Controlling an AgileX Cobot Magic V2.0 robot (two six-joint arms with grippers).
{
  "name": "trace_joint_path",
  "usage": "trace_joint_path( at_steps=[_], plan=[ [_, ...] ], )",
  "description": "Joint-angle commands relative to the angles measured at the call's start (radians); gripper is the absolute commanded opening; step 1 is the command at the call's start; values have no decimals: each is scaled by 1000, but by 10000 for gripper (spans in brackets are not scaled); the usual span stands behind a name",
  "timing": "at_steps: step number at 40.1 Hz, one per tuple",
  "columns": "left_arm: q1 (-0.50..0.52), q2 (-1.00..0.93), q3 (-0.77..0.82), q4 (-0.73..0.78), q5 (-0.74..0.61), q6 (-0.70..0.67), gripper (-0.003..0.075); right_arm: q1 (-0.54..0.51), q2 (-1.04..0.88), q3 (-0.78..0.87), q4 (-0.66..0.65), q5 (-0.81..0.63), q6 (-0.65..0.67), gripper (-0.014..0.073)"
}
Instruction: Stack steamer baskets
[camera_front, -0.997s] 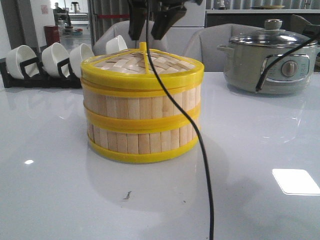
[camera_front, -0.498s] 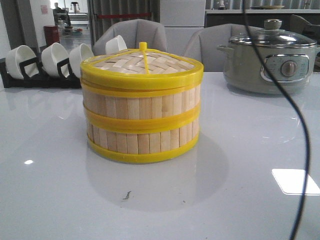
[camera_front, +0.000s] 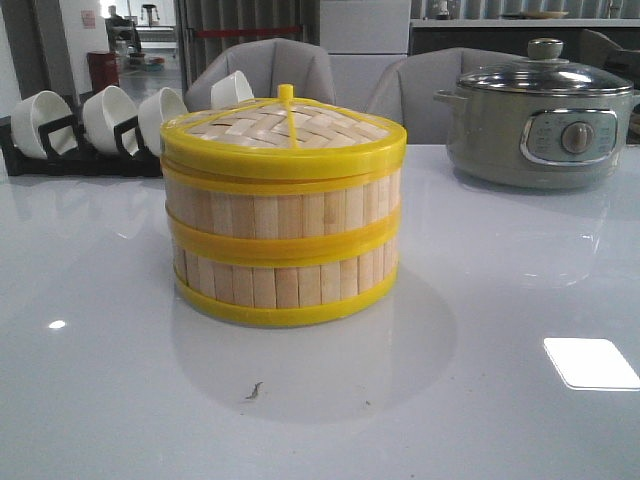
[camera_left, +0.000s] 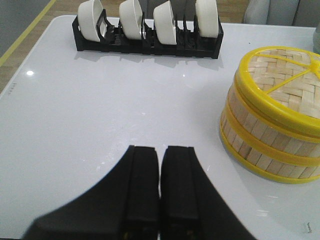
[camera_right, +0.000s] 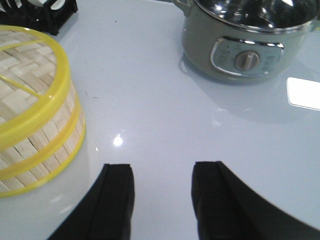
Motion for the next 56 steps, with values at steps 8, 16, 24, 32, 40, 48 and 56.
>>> trace_joint_path(
  at_steps=[8,16,24,32,40,48,56],
  plan=[
    [1,5,-29,-1,-86,-9,97,-124,-271,225,42,-131,-6,390],
    [1,5,-29,-1,-86,-9,97,-173,-450,360,42,-136,-6,390],
    [1,5,-29,-1,-86,-9,97,-193,-570,469,42,-134,-6,299],
    [1,5,-29,-1,-86,-9,97,-192,-593,485,42,-132,-6,39],
    [1,5,-29,-1,-86,-9,97,-192,-593,485,42,-134,-6,54],
    [1,5,-29,-1,-86,-9,97,-192,-593,485,43,-139,-6,54],
    [1,5,-29,-1,-86,-9,97,-192,-593,485,43,-139,-6,54]
  ],
)
